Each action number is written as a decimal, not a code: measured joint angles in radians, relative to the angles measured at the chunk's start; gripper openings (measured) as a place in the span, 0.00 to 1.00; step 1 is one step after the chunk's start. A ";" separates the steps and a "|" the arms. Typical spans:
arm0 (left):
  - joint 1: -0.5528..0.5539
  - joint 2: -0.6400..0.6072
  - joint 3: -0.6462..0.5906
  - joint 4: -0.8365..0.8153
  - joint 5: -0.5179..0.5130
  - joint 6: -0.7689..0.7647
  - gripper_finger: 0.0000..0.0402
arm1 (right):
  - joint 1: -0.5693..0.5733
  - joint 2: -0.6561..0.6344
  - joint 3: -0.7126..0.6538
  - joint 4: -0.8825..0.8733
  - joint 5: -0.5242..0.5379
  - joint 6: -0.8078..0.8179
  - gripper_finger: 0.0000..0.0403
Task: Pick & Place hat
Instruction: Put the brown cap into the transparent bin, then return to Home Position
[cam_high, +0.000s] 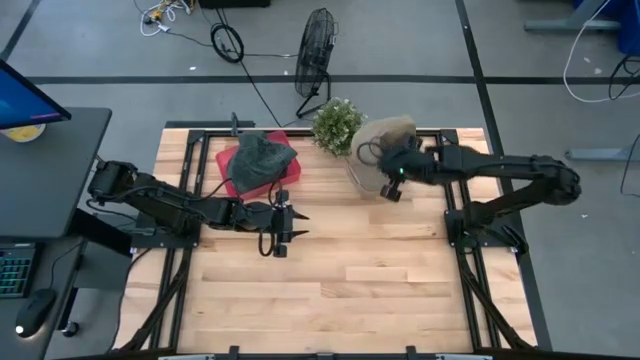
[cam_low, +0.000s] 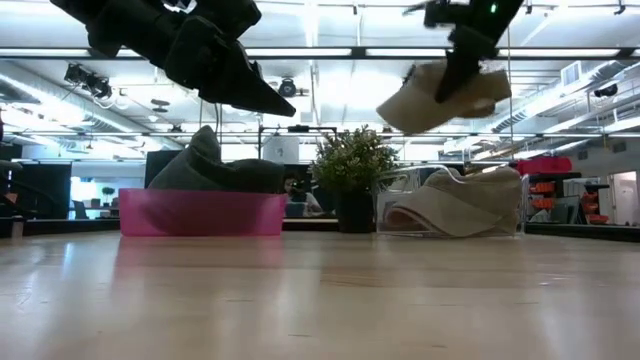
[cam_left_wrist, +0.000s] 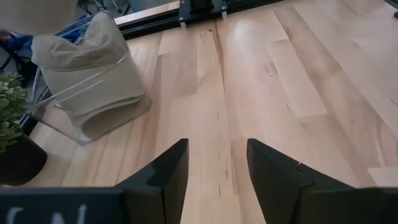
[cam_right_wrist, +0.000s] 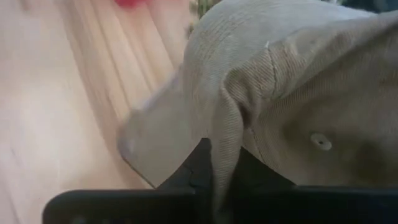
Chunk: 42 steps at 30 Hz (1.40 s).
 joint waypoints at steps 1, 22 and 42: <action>0.000 0.000 0.000 0.000 0.000 0.000 0.41 | -0.032 0.005 0.000 -0.011 -0.031 -0.041 0.06; -0.001 0.000 0.000 -0.001 -0.035 -0.061 0.41 | -0.263 0.350 0.001 -0.069 -0.377 -0.431 0.09; -0.022 -0.131 0.000 -0.030 -0.280 -0.240 0.41 | -0.198 0.104 0.026 -0.203 -0.251 -0.224 0.50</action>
